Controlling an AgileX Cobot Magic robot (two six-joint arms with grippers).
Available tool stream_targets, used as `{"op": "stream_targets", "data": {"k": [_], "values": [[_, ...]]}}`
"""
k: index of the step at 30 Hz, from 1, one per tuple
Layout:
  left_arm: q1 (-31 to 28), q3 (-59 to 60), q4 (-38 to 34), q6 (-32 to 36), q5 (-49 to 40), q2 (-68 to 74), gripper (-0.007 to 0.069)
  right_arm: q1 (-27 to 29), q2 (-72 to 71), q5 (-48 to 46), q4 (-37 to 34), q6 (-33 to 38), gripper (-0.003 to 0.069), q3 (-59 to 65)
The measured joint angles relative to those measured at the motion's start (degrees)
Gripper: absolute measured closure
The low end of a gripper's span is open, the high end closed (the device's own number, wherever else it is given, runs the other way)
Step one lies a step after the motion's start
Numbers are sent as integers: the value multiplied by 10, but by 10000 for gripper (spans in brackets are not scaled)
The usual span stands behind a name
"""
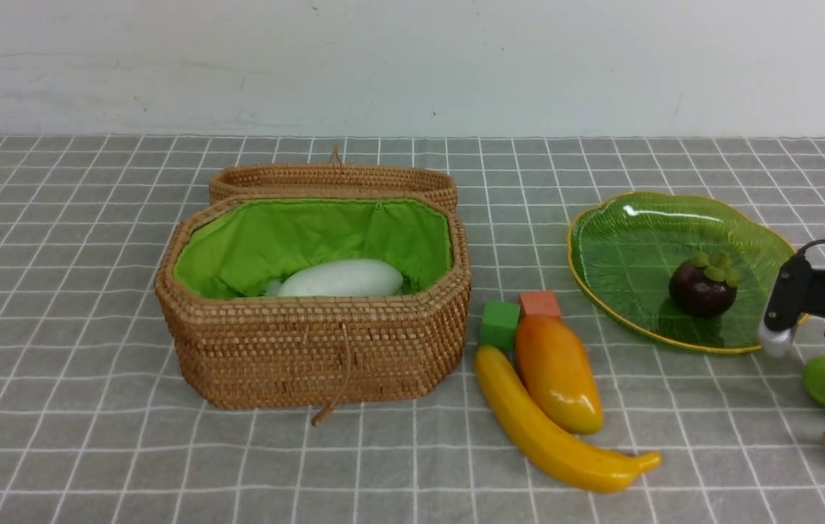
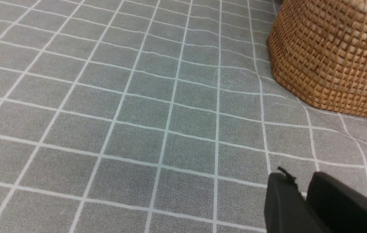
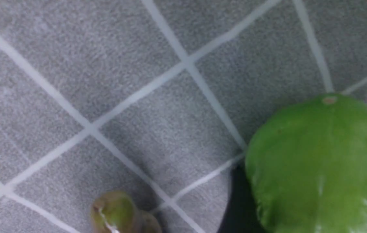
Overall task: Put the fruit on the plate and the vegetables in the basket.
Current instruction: Take a chayote with your right arm and place it on the basket on the left.
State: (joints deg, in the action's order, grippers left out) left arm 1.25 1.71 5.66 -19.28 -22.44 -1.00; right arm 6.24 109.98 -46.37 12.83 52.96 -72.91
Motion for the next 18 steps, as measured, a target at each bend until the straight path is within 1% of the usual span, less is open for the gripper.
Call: {"op": "stream_targets", "data": {"k": [3,4,5,7,8,9,10,12,13,14,15,16,17,18], "values": [[0,0,0,0,0,0,511,0,-27,-4,-4,-22,216,-17],[0,0,0,0,0,0,511,0,-57,-6,-14,-46,216,-38],[0,0,0,0,0,0,511,0,-61,-6,-15,-51,216,-45],[0,0,0,0,0,0,508,0,-102,-11,-68,-76,216,-90],[0,0,0,0,0,0,505,-2,-117,-14,-120,-82,216,-118],[0,0,0,0,0,0,505,-3,-123,-15,-128,-82,216,-123],[0,0,0,0,0,0,503,-8,-132,-20,-174,-80,216,-146],[0,0,0,0,0,0,501,-52,-147,-44,-368,-30,216,-207],[0,0,0,0,0,0,501,-57,-147,-46,-394,-19,216,-210],[0,0,0,0,0,0,501,-78,-146,-47,-442,5,216,-222],[0,0,0,0,0,0,501,-108,-142,-47,-497,36,216,-234],[0,0,0,0,0,0,500,-142,-137,-45,-535,61,216,-245],[0,0,0,0,0,0,498,-163,-129,-40,-569,85,216,-250],[0,0,0,0,0,0,497,-214,-114,-23,-609,115,216,-263]]}}
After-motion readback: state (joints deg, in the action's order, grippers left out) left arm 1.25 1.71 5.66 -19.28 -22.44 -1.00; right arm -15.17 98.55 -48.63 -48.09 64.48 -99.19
